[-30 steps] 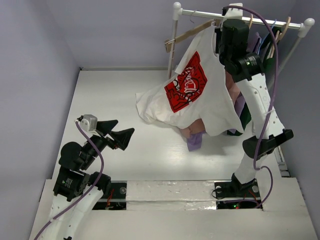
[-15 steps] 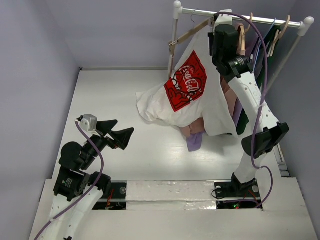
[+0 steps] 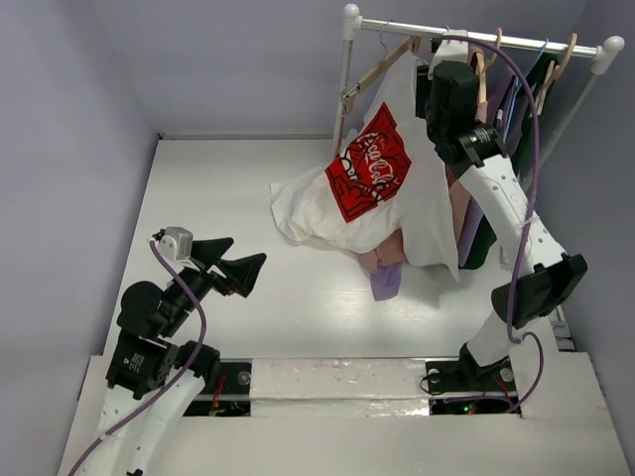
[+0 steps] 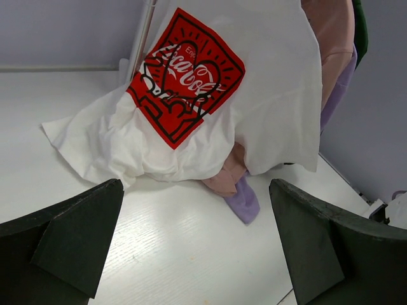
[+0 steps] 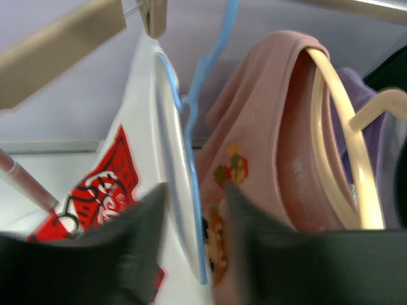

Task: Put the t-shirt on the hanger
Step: Place the hanger at the clothesline, then reset both arms

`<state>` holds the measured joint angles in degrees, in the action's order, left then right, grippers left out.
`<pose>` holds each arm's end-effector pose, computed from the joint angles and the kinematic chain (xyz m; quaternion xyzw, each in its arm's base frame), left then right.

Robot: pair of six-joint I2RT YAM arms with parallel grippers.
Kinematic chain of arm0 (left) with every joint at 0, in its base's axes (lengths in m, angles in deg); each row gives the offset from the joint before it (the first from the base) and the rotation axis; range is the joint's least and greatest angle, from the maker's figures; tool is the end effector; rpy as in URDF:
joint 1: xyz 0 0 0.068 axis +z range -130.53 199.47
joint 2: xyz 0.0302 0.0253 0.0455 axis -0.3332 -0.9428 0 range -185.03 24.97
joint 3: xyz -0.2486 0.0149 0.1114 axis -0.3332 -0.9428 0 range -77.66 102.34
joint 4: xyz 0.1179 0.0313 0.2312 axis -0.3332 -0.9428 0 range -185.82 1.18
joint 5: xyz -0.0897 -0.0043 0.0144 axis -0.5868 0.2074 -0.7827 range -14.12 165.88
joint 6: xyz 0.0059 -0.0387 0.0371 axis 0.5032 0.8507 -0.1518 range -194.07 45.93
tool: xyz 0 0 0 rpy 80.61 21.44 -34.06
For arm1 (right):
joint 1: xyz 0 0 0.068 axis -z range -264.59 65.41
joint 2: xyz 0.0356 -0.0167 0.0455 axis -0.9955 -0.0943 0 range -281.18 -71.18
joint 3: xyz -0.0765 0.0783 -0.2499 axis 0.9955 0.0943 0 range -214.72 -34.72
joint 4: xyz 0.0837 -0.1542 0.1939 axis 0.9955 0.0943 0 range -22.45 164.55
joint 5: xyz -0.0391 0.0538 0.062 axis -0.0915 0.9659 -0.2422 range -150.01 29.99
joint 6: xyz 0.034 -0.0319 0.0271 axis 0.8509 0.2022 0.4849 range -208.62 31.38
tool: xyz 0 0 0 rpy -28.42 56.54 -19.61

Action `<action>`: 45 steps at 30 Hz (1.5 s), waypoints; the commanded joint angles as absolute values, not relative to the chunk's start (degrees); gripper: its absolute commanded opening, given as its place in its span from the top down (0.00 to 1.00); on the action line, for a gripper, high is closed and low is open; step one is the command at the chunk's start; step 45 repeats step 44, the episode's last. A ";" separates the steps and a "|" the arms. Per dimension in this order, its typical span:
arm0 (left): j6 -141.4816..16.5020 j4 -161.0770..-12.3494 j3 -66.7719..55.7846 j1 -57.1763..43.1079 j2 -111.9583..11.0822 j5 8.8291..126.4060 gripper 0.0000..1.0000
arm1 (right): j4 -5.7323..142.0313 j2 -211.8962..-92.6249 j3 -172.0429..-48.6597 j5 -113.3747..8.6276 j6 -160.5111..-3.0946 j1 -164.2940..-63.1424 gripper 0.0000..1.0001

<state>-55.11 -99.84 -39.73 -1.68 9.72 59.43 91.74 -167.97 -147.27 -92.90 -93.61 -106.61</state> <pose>0.0655 -0.0362 0.3545 0.1228 0.6229 -0.3479 0.6898 0.3535 0.1221 0.4848 0.0102 0.7493 -0.1192 0.6514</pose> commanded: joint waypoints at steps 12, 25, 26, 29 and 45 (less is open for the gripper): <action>-54.73 -98.22 -40.13 -1.45 10.82 61.90 0.01 | 74.95 -138.70 -121.77 -79.72 -80.28 -105.95 0.00; -52.53 -94.89 -32.49 -1.45 6.51 61.91 0.01 | 61.75 -94.14 -91.15 -58.52 -64.72 -105.95 0.00; -52.62 -94.10 -31.62 -1.45 6.69 61.47 0.01 | 62.45 -92.03 -89.66 -58.69 -64.10 -105.95 0.00; -53.06 -92.77 -30.30 -1.45 7.74 63.03 0.01 | 67.01 -85.35 -88.86 -58.87 -64.27 -105.95 0.00; -54.56 -93.21 -35.12 -1.45 11.97 71.05 0.01 | 82.76 -72.58 -84.11 -67.92 -67.43 -105.95 0.00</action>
